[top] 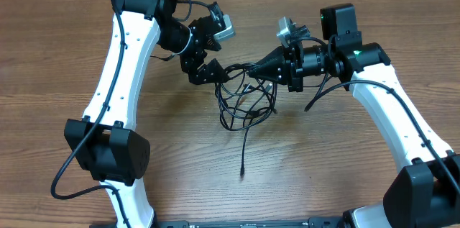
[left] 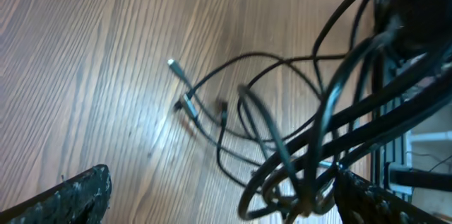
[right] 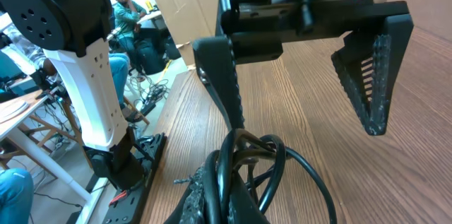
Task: Untangle cables
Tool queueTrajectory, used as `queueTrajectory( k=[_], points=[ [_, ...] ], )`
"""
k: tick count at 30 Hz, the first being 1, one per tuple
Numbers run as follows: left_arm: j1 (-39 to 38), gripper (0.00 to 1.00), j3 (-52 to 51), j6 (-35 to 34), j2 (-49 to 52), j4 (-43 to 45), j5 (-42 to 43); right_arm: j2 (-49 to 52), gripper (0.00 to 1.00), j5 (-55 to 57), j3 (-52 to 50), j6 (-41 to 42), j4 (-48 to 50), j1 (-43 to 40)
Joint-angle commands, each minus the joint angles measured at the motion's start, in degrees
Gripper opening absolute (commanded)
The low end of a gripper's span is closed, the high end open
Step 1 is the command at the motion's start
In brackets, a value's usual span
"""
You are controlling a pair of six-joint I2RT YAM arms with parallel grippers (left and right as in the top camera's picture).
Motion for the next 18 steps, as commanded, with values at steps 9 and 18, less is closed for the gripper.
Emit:
queueTrajectory(
  k=[9, 18],
  points=[
    [-0.33, 1.00, 0.04, -8.15, -1.29, 2.73, -6.69, -0.66, 0.04, -1.77, 0.42, -0.09, -0.02, -0.11],
    [-1.46, 0.99, 0.04, -13.27, -1.29, 3.80, -5.88, -0.66, 0.04, -1.77, 0.42, -0.11, -0.02, -0.11]
  ],
)
